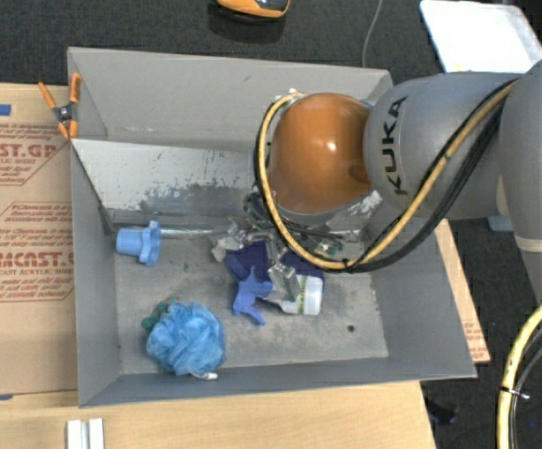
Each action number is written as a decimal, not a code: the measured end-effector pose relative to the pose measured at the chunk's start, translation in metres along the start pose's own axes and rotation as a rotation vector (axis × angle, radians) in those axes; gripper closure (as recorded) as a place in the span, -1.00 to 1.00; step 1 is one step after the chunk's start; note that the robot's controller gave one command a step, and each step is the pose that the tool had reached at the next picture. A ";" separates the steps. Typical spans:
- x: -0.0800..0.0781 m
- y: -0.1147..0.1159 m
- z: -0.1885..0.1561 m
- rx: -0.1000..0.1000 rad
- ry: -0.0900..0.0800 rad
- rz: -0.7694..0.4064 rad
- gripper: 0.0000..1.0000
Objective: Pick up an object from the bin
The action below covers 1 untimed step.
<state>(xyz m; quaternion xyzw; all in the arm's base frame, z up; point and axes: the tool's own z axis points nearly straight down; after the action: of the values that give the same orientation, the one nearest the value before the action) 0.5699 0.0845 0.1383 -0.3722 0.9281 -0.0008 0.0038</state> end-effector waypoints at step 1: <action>-0.003 0.011 0.055 -0.005 0.002 -0.071 -1.00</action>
Offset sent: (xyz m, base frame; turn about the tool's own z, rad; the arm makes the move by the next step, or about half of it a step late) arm -0.0304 -0.0300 -0.0683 -0.5230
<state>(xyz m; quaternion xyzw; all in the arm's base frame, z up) 0.5649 0.0948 0.0829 -0.4051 0.9143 0.0011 0.0022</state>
